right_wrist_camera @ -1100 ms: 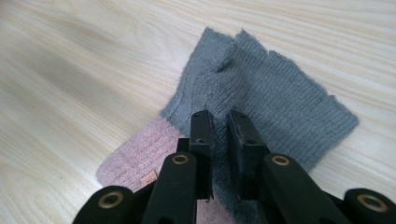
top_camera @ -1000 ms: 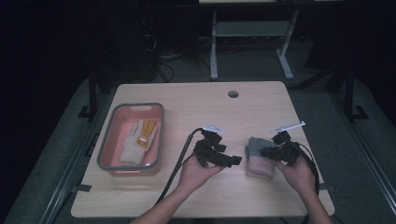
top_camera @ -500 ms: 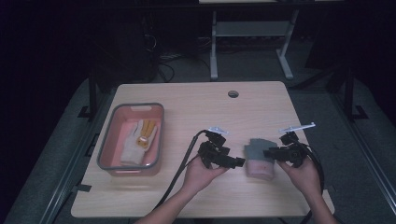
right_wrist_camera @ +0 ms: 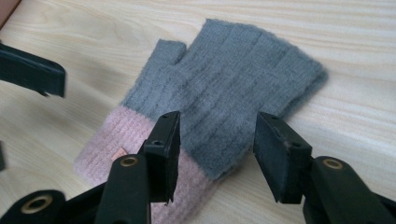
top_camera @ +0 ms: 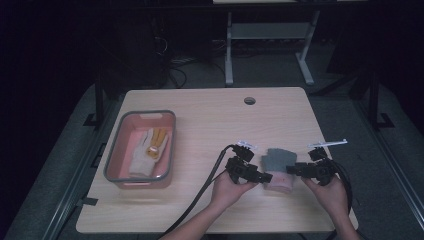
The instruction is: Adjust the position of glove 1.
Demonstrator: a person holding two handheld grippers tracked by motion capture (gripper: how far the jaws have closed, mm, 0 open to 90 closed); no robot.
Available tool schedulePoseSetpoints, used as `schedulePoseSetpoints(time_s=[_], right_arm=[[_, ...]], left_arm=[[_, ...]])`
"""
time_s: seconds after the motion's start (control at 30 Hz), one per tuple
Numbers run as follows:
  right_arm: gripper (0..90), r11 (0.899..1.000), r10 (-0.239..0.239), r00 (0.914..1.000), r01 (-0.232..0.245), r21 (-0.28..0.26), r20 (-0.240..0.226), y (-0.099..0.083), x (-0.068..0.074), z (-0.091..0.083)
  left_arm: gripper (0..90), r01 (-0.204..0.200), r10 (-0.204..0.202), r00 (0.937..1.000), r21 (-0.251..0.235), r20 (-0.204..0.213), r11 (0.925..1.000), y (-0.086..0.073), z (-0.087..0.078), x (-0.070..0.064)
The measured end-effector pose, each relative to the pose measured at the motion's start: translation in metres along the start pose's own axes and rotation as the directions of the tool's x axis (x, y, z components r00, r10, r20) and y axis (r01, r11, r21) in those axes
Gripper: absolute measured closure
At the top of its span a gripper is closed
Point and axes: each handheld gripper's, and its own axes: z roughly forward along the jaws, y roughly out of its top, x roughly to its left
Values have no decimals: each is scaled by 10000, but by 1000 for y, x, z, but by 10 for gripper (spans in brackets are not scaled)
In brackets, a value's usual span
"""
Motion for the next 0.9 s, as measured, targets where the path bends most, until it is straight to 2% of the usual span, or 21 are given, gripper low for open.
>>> schedulePoseSetpoints(time_s=[0.13, 0.33, 0.47, 0.53, 0.63, 0.83, 0.9], right_arm=[[469, 9991, 422, 9986, -420, 69, -329, -4, -5, 2], [445, 9975, 699, 9959, -692, 136, -570, -8, -8, 6], [436, 9969, 756, 9958, -744, 236, -516, -11, -7, 10], [435, 9970, 747, 9962, -738, 218, -457, -12, -7, 11], [431, 9950, 983, 9937, -971, 248, -542, -15, -8, 12], [439, 9861, 1650, 9802, -1659, 9, -1093, -23, -15, 17], [446, 9854, 1687, 9789, -1704, -54, -1152, -24, -15, 16]], left_arm=[[348, 521, -522, 9986, 80, 115, 9986, 0, 12, 4], [392, 716, -720, 9973, 282, 130, 9970, -3, 26, 4], [425, 982, -991, 9949, 428, 189, 9942, -5, 36, 4], [443, 907, -915, 9957, 461, 153, 9948, -5, 38, 4], [450, 917, -921, 9957, 498, 66, 9945, -5, 39, 4], [425, 1084, -1082, 9941, 510, -68, 9928, -6, 42, 6], [425, 1063, -1060, 9943, 495, -93, 9931, -6, 42, 6]])
